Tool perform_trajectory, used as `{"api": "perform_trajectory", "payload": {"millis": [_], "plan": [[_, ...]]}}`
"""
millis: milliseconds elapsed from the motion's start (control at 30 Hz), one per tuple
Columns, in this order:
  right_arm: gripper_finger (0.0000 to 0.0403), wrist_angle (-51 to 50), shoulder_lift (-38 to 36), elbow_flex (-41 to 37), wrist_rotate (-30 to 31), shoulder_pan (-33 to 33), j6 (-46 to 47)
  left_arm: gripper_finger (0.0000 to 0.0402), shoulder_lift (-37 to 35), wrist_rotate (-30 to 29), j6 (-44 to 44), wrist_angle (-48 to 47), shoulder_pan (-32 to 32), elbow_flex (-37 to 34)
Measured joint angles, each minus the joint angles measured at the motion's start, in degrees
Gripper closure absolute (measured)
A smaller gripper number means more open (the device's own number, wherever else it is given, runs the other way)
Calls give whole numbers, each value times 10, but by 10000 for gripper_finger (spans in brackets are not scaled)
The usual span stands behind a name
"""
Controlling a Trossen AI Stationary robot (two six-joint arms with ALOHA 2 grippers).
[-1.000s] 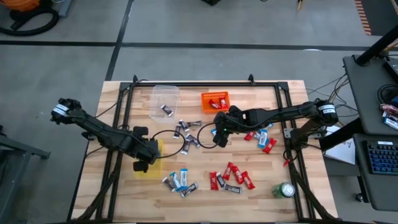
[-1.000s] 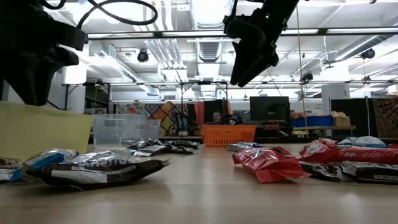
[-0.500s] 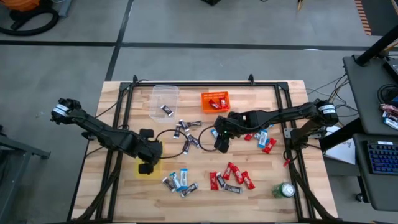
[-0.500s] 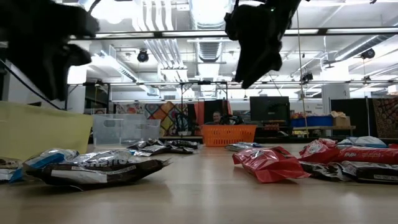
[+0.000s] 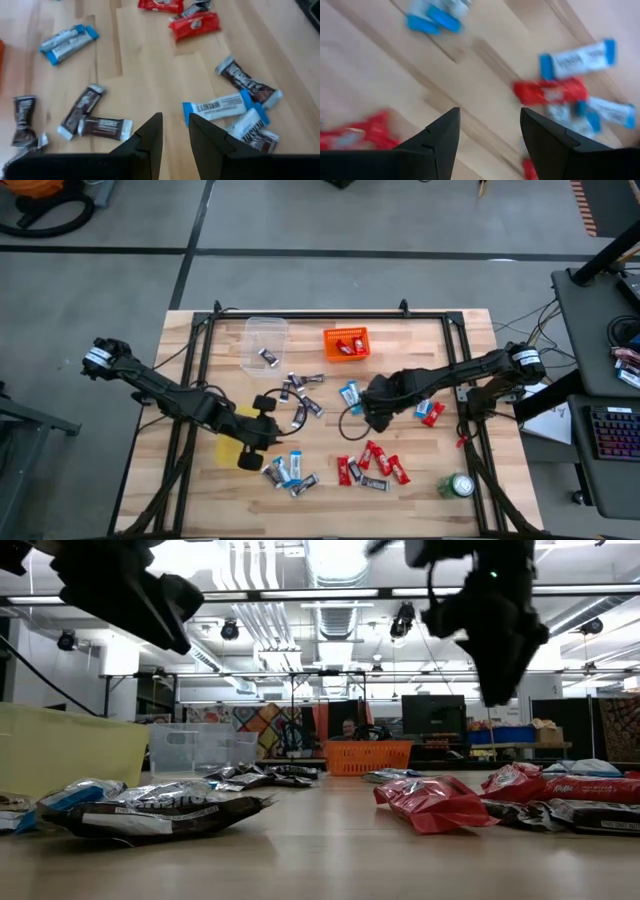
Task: Sort candy
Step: Put the bottom right red candy into the orange basket
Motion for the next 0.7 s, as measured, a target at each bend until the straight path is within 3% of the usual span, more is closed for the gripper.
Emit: {"api": "perform_trajectory", "payload": {"millis": [133,333,500,700], "plan": [[204,-17,0,-30,-17,-4,3,325,0,-31,17,0,0,-1],[204,-11,0,-69,-117,-5,25,325,0,-36,42,2,1,2],[204,5,0,-70,-198,28,68,325,0,-36,42,3,2,1],[204,52,0,-59,-250,73,130,325,1,-36,40,4,2,1]]}}
